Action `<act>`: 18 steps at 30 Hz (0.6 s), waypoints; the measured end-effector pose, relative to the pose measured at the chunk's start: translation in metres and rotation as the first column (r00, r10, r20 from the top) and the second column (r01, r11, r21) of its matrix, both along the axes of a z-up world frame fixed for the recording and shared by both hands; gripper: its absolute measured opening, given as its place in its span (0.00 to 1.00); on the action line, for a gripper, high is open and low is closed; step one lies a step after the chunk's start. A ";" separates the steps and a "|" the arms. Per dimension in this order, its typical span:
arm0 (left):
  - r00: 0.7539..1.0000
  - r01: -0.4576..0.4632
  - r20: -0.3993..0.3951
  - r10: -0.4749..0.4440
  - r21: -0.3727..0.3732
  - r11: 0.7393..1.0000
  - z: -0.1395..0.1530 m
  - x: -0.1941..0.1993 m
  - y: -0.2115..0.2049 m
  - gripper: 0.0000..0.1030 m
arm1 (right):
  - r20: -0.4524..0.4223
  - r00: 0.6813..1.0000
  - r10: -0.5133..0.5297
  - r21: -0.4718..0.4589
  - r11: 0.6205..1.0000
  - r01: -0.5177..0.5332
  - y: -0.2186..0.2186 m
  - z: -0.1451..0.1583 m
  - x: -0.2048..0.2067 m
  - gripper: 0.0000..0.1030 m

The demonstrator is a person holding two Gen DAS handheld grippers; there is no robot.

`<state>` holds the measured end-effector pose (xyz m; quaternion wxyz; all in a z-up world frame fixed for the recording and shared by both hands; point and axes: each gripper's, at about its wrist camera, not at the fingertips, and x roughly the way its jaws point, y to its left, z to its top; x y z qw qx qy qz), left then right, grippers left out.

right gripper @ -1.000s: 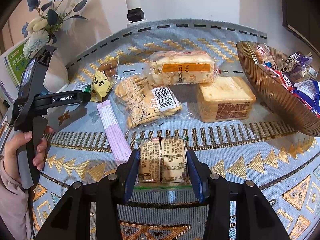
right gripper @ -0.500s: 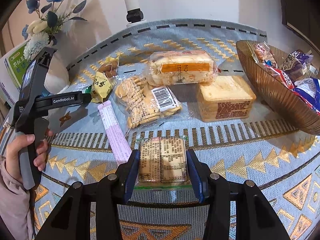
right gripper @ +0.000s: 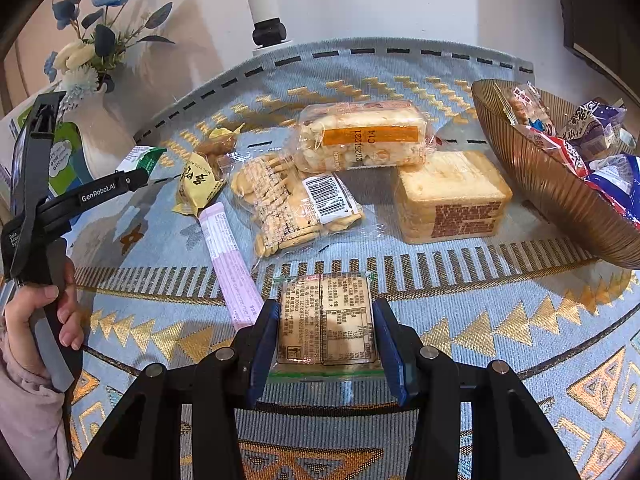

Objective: Organize snacks
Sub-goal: 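Grasp the white-and-green bag with the left gripper while the right gripper holds the biscuit pack, then carry the white-and-green bag and biscuit pack into the amber bowl and open both grippers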

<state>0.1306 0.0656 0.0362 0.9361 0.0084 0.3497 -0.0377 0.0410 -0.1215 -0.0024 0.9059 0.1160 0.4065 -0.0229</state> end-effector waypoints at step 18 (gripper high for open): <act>0.998 -0.052 0.017 0.052 -0.005 0.999 -0.001 -0.005 0.005 0.46 | 0.133 0.991 0.009 -0.061 0.998 -0.001 0.011 0.019 -0.020 0.42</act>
